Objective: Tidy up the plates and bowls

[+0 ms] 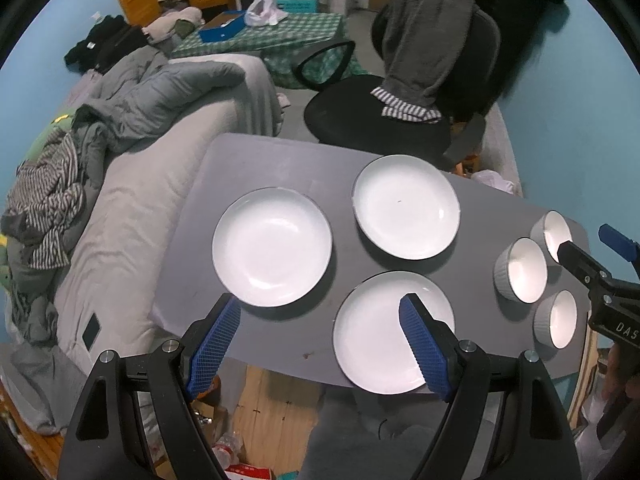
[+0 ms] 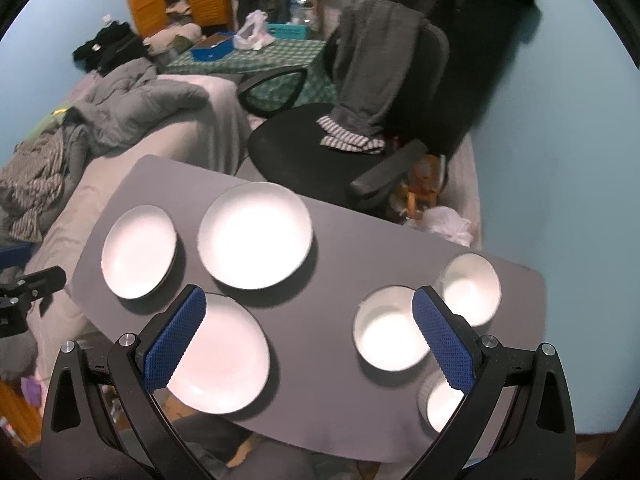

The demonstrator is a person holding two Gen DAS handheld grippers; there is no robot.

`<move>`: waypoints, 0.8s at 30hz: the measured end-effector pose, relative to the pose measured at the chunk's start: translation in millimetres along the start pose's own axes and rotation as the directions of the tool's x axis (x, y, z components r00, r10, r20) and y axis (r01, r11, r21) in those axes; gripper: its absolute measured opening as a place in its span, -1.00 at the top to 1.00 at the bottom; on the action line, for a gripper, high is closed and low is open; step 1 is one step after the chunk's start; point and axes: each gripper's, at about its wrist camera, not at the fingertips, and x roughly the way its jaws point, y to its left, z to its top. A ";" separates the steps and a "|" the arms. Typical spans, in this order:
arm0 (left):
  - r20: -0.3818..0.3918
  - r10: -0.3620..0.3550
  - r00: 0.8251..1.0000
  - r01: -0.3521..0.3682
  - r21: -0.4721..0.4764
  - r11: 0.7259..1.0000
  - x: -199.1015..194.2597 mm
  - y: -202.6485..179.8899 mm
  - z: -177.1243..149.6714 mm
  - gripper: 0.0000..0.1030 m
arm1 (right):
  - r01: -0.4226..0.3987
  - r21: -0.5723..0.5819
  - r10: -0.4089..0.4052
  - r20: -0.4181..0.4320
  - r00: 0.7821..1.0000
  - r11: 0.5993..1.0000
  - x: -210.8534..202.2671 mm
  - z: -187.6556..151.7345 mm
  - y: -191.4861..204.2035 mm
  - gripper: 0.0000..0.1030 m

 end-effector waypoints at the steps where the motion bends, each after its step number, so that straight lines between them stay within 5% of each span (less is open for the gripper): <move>1: -0.005 0.007 1.000 -0.007 -0.008 1.000 2.6 2.6 -1.5 -0.61 | -0.009 -0.008 0.009 -0.004 1.000 1.000 2.6 0.8 3.1 -0.97; 14: -0.057 0.039 0.998 -0.042 -0.060 0.997 42.8 27.6 -21.2 -0.61 | -0.089 -0.131 0.080 -0.072 0.994 0.987 54.2 4.8 39.9 -0.97; 24: -0.114 0.023 0.993 -0.031 -0.072 0.997 91.5 34.8 -43.0 -0.61 | -0.131 -0.192 0.094 -0.189 0.977 0.973 119.1 -27.0 54.7 -0.97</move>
